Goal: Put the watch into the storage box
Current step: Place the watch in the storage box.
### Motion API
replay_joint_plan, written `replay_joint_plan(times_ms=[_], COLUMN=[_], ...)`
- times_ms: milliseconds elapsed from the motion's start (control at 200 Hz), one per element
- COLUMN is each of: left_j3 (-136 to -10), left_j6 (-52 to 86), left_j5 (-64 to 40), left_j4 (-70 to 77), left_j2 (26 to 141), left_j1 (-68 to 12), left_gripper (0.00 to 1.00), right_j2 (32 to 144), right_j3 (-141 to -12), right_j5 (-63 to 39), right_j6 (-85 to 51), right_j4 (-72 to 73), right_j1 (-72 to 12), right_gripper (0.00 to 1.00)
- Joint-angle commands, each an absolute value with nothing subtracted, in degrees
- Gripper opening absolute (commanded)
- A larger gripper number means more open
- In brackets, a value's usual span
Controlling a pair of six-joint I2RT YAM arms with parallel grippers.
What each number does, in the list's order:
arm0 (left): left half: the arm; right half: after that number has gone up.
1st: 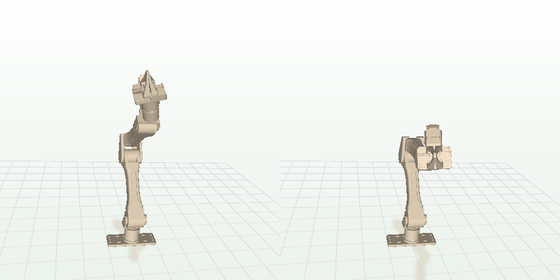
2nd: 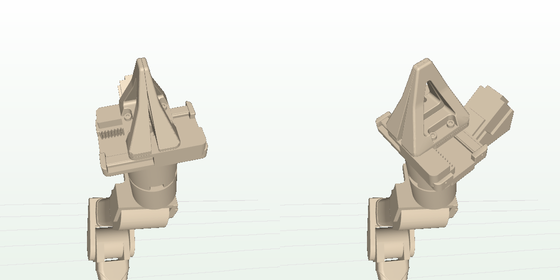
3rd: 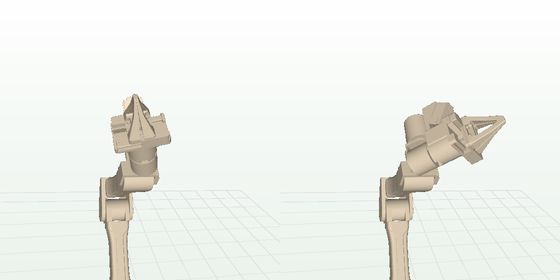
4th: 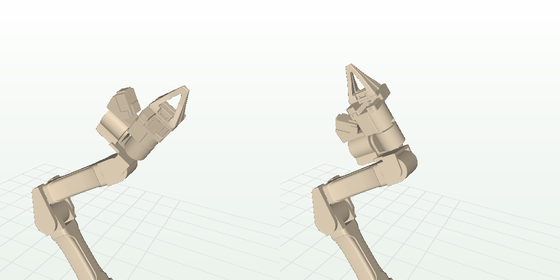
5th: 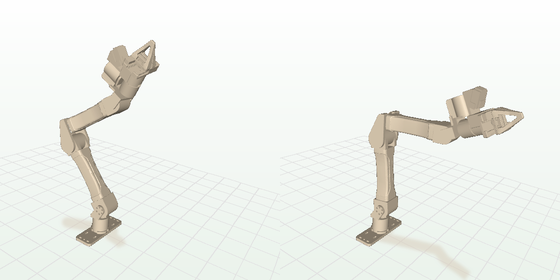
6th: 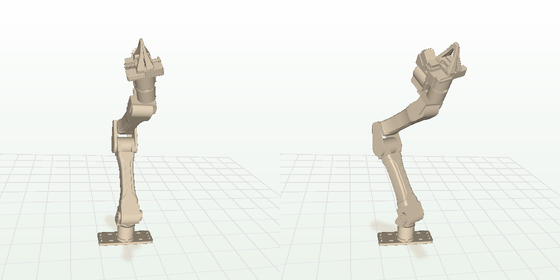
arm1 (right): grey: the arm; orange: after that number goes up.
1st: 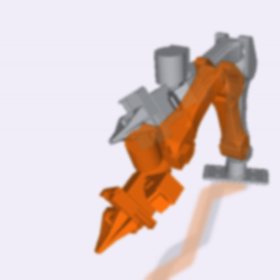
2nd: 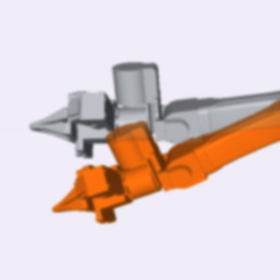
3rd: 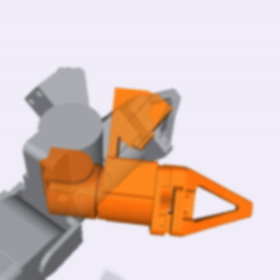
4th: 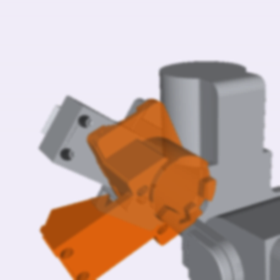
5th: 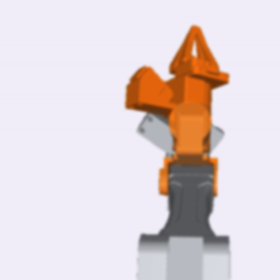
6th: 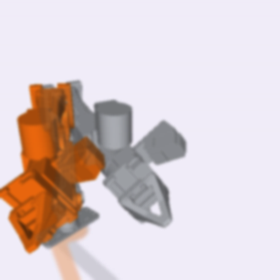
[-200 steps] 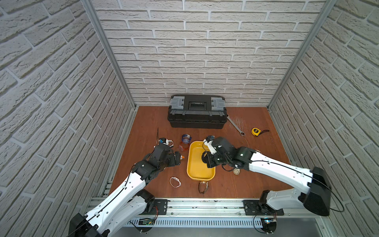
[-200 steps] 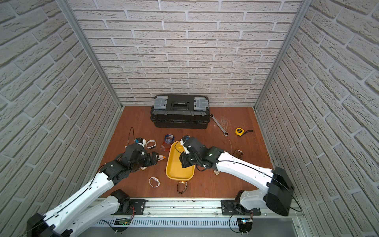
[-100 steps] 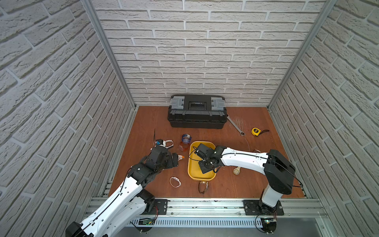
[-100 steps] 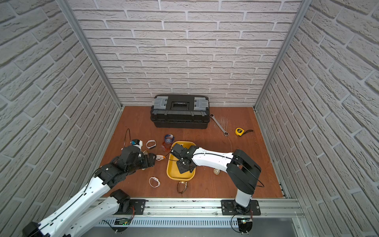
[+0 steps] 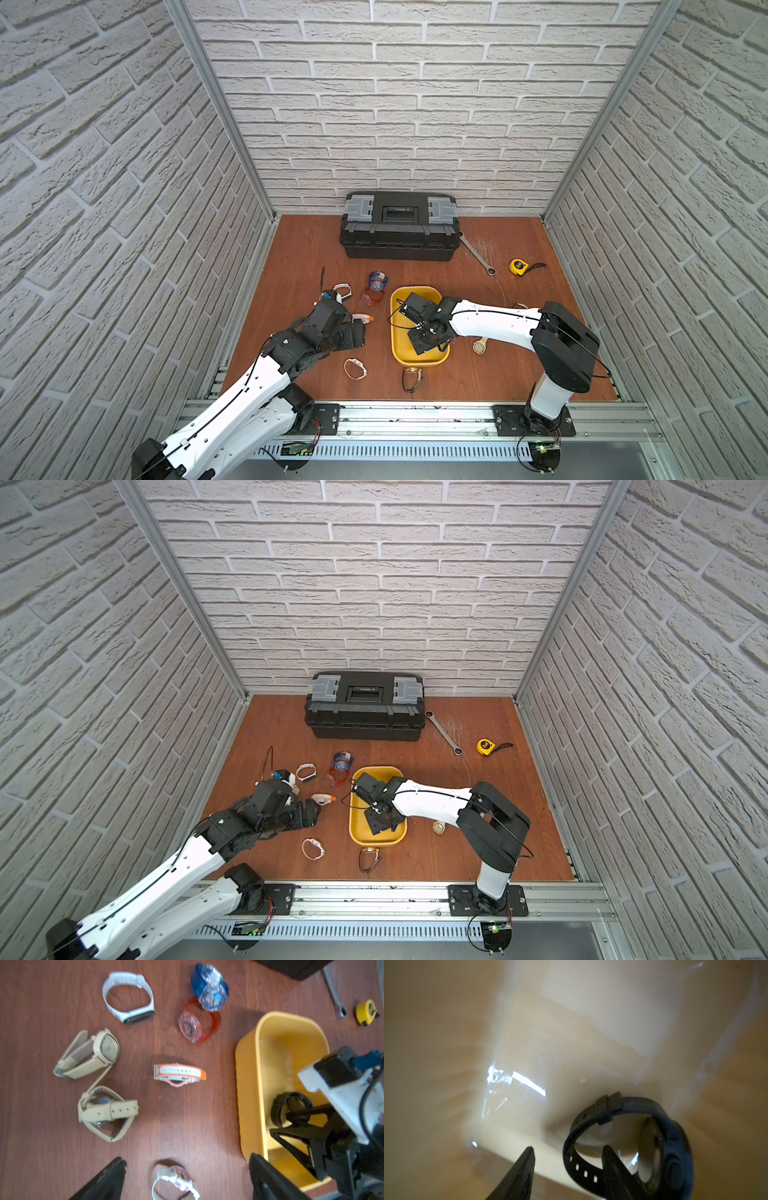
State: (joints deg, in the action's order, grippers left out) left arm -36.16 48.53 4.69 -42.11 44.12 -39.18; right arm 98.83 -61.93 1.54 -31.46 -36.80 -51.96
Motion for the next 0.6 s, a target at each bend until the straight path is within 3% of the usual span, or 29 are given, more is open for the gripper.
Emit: replay_joint_plan(times_ms=[0,180,295,595], left_j3=[-37.11,-34.06,-31.92,-28.15], left_j6=[55.2,65.06,69.8,71.95], left_j5=[4.85,8.35,10.08,11.5], left_j4=[-48.75,-53.32,-54.67,-52.32], left_j2=[45.16,46.67,45.73,47.99], left_j1=[-44.01,-51.54,-53.84,-54.23], left_gripper=[0.95,0.94,0.9,0.75], right_j2=[92.04,82.91,75.3,61.43], right_j3=[-60.7,-58.7,-56.94,-52.93], right_j5=[-2.09,-2.14,0.14,1.88], right_j6=[-30.94,-30.14,-29.89,-28.81], right_j4=[-31.6,-30.45,-31.28,-34.24], right_j1=[-52.02,-52.0,-51.92,-51.94], right_gripper=[0.65,0.71,0.81,1.0])
